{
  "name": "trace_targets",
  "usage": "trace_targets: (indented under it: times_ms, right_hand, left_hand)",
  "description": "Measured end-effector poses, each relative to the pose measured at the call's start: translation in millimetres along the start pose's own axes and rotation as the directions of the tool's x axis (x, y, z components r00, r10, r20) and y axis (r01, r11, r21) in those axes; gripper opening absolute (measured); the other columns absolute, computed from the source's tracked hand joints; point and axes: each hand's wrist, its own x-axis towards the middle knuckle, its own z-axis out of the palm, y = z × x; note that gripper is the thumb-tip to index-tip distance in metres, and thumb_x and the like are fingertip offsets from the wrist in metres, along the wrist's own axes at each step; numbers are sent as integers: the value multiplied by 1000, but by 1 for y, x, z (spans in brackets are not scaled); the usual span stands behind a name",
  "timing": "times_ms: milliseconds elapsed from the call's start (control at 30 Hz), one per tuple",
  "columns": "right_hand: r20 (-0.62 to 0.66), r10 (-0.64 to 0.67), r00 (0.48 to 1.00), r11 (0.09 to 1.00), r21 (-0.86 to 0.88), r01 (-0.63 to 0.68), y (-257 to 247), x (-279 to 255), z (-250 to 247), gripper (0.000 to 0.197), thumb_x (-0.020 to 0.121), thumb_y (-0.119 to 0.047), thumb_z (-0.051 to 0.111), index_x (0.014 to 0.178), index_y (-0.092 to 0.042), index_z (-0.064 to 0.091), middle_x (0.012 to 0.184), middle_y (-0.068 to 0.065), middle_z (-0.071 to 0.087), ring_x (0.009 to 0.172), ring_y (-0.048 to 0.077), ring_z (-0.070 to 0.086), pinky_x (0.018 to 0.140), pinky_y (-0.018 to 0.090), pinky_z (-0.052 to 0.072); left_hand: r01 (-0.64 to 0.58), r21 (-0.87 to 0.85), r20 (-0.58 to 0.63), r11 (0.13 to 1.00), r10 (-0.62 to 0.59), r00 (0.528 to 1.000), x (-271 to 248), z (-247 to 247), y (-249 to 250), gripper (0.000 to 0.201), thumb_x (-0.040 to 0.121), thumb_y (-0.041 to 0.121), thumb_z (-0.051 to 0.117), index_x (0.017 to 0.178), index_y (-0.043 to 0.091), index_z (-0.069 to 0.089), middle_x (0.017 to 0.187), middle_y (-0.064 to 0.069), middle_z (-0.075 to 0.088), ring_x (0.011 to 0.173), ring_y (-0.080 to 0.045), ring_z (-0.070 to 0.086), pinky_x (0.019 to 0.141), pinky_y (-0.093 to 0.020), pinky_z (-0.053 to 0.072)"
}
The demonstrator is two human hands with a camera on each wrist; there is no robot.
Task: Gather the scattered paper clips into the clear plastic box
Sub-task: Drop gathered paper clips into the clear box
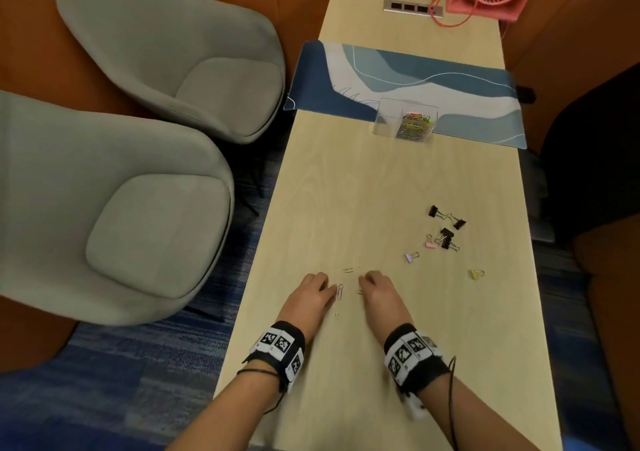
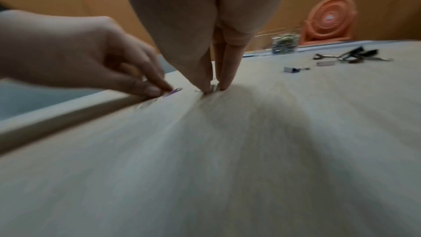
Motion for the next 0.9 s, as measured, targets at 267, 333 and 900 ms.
trace_targets:
  times_ms: [267,333,900]
  right_hand:
    - [-73,-17,997,1000,-23,15,-22,45,-14,57,81,16,46,135,-3,45,140,17,42,121,31,45,94,33,47]
    - [-15,-75,997,991,-116,73,-25,37,-9,54,89,8,40,141,-2,36,150,19,29,133,32,33,104,33,40]
    - [-97,-96,991,994,51,101,1,30,4,7,76,1,70,70,1,72,93,18,64,78,34,62,67,35,54]
  left_hand:
    - [82,-27,15,996,-82,997,-11,-8,4,30,76,-4,69,103,8,72,90,-8,62,78,-27,59,63,-37,54]
    - [74,-19,25,997,-74,997,-19,-9,5,51,80,-6,60,129,10,60,103,-11,59,91,-28,56,71,-37,54]
    - [61,-70,-58,996,-66,996,-30,16,18,9,75,-1,74,77,6,69,87,-7,64,78,-25,60,61,-34,55]
